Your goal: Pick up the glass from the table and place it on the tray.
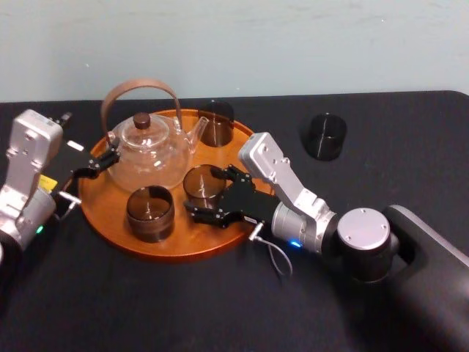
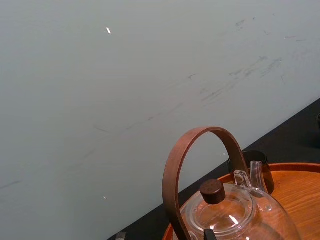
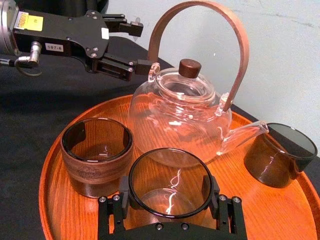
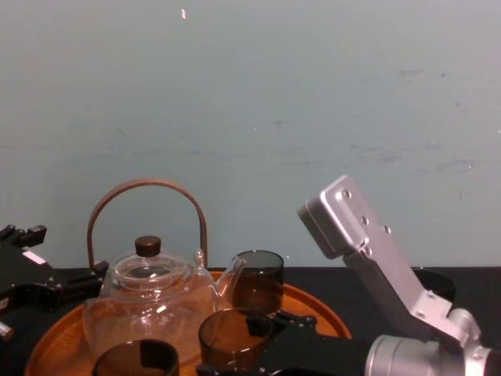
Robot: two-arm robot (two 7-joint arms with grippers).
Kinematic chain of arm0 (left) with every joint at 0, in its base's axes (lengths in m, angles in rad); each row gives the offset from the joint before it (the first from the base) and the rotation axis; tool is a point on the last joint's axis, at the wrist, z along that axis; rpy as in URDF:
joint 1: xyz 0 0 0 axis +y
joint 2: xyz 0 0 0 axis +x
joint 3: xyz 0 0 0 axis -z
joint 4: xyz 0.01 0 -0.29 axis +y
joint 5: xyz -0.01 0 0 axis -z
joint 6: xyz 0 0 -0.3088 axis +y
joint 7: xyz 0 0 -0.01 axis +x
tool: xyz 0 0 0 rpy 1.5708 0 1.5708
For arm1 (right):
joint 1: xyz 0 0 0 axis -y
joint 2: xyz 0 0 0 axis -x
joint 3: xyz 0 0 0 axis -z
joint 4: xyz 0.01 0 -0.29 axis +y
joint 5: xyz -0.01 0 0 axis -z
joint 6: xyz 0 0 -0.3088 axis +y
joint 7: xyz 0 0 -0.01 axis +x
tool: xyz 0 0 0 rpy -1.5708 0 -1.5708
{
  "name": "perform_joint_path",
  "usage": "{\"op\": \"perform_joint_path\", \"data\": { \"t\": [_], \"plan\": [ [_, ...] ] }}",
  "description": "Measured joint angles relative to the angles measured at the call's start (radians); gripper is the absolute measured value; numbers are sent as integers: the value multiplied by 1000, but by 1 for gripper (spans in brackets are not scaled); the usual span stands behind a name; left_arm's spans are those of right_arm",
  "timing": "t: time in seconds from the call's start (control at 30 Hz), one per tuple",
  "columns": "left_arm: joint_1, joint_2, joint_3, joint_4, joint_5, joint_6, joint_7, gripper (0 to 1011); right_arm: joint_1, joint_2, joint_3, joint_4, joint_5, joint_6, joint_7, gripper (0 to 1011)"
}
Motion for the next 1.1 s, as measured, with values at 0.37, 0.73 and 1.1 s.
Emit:
{"op": "perform_joint_path", "data": {
  "t": [0.37,0.73,1.1],
  "plan": [
    [0,0,0,0,0,0,0,1009,3,-5,-1,27,-16,-18,-6,909],
    [0,0,0,0,0,0,0,1009,4,-19,1,57,-16,-41,-5,909],
    [0,0,0,0,0,0,0,1010,7,-27,2,72,-16,-49,-1,909]
  ]
}}
